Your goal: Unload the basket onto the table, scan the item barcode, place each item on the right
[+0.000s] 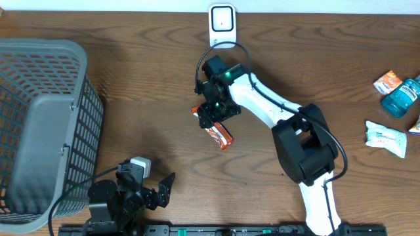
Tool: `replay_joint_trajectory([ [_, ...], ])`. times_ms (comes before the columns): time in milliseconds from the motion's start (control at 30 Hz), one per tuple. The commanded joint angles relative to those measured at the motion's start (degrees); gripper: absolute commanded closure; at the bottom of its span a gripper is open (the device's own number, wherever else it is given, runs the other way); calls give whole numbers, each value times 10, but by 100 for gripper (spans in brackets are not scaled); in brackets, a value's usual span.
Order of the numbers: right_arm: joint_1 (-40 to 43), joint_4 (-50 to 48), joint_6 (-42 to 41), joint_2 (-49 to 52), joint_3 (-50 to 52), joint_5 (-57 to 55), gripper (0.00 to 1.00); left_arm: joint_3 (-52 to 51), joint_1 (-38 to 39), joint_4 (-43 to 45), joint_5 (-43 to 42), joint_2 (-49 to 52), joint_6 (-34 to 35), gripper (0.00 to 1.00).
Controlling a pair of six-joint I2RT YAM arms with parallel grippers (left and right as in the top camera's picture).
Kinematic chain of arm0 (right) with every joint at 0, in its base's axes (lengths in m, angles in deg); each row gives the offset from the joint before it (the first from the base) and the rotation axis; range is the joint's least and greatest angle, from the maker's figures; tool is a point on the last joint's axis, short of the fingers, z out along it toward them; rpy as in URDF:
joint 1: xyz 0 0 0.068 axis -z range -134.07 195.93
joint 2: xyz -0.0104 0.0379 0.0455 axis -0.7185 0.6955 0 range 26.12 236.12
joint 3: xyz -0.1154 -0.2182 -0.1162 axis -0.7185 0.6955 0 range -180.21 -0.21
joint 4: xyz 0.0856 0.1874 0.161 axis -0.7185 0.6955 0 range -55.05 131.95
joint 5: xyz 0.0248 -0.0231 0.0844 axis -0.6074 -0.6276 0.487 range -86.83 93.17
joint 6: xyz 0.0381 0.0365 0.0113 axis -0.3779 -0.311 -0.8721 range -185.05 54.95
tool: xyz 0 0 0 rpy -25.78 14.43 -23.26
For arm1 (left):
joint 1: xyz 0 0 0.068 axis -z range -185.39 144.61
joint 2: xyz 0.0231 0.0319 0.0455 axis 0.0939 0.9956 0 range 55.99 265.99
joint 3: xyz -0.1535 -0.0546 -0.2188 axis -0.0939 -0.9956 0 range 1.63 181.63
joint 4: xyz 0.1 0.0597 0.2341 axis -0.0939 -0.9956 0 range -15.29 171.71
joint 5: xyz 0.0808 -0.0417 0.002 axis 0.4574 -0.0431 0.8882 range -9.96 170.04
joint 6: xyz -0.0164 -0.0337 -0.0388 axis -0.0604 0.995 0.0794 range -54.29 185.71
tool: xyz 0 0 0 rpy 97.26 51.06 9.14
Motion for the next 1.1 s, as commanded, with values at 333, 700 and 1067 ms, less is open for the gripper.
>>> replay_joint_trajectory([
  [333, -18, 31, 26, 110, 2, 6, 57, 2, -2, -2, -1, -1, 1, 2],
  [700, -22, 35, 23, 124, 0, -45, 91, 2, -2, -2, -1, -1, 1, 2],
  [1067, 10, 167, -19, 118, -137, 22, 99, 2, -2, -2, -2, -1, 1, 2],
])
